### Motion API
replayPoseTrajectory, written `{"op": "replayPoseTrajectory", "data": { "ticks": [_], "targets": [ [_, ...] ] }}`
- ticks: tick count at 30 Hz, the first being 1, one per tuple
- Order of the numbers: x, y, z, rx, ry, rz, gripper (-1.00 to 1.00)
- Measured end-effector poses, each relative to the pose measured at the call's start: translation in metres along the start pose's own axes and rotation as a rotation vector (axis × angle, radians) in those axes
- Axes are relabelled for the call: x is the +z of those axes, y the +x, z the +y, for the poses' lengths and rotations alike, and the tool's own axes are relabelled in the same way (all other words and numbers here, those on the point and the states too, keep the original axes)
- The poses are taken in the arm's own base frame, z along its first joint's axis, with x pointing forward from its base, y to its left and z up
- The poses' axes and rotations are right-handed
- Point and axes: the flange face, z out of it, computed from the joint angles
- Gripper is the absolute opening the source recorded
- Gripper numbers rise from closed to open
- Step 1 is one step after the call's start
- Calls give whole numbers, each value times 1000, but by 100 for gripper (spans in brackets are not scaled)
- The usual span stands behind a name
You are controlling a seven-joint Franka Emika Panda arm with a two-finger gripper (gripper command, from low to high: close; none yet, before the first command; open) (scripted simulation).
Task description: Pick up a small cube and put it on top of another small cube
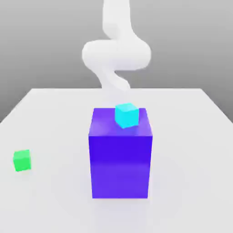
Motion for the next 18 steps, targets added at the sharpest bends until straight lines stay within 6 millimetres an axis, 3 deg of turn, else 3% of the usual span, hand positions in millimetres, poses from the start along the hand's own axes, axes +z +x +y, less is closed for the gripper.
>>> {"op": "replayPoseTrajectory", "data": {
  "ticks": [5, 9, 14, 18],
  "targets": [
    [78, 33, 15, 158, -123, -28, 0],
    [140, 56, 38, 284, -217, -46, 0],
    [216, 80, 81, 446, -332, -65, 0],
    [273, 96, 129, 584, -425, -74, 0]
  ]
}}
